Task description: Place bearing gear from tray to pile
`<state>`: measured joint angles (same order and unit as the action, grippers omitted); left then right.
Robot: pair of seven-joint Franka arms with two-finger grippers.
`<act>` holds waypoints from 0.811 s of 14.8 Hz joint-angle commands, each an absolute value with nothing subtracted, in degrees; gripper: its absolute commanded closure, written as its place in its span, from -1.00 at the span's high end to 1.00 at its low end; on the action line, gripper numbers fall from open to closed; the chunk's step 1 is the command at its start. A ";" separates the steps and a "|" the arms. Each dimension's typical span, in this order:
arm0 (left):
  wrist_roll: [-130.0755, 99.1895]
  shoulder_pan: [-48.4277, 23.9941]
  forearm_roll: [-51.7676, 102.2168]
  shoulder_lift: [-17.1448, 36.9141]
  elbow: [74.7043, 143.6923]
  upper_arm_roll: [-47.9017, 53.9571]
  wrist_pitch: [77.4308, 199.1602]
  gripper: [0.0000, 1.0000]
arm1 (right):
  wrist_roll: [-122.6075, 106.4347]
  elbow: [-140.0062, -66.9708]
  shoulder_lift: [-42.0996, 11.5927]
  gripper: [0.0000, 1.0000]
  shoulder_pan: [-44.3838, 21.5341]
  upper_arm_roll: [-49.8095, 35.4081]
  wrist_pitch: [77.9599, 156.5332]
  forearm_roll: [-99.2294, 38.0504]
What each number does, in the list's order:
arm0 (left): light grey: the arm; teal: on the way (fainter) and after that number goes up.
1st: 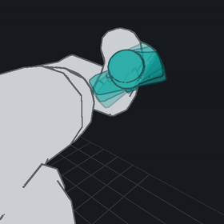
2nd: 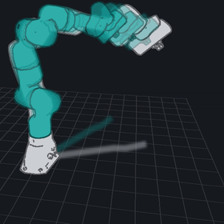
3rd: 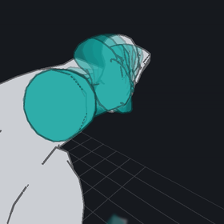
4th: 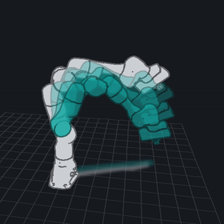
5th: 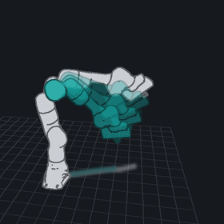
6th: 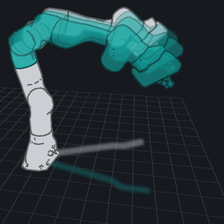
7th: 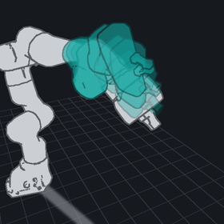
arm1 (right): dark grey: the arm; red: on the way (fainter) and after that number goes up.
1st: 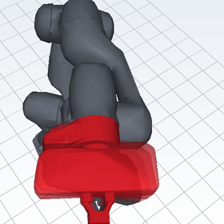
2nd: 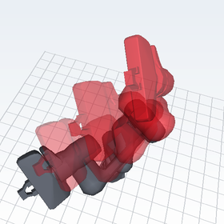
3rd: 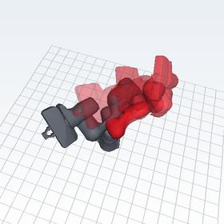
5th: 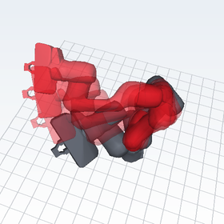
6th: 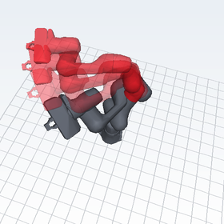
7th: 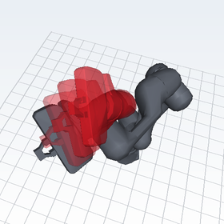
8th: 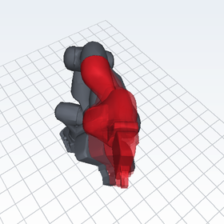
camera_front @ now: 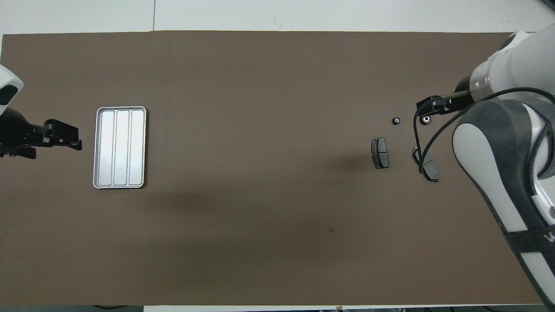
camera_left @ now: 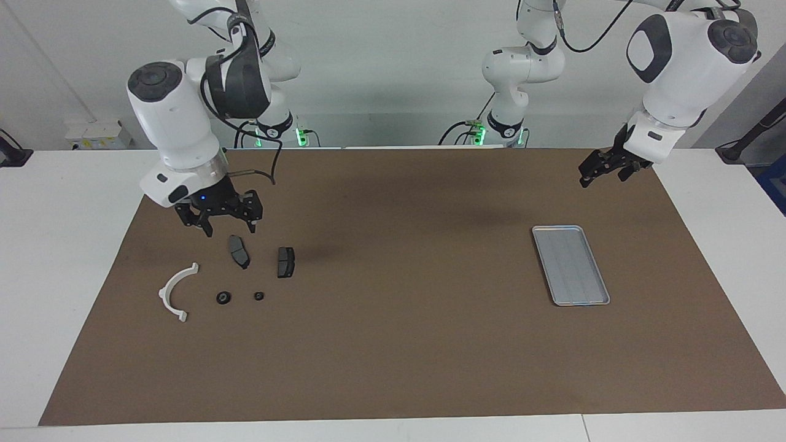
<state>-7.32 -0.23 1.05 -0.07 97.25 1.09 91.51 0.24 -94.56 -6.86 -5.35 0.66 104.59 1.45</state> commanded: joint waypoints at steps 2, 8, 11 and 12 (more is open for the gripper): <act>-6.68 0.18 0.09 -1.58 98.79 1.49 92.90 1.00 | 0.26 -92.72 -4.14 1.00 -3.43 0.35 100.21 2.90; -6.68 0.18 0.09 -1.58 98.88 1.49 92.90 1.00 | -0.09 -89.38 -2.11 1.00 -2.99 0.09 96.59 2.72; -6.77 0.18 0.09 -1.58 98.88 1.49 92.99 1.00 | -0.09 -87.55 -2.02 1.00 -2.90 0.00 94.76 1.77; -6.77 0.09 0.09 -1.58 98.88 1.49 92.99 1.00 | 0.09 -86.41 -2.11 1.00 -2.55 -0.17 92.40 1.24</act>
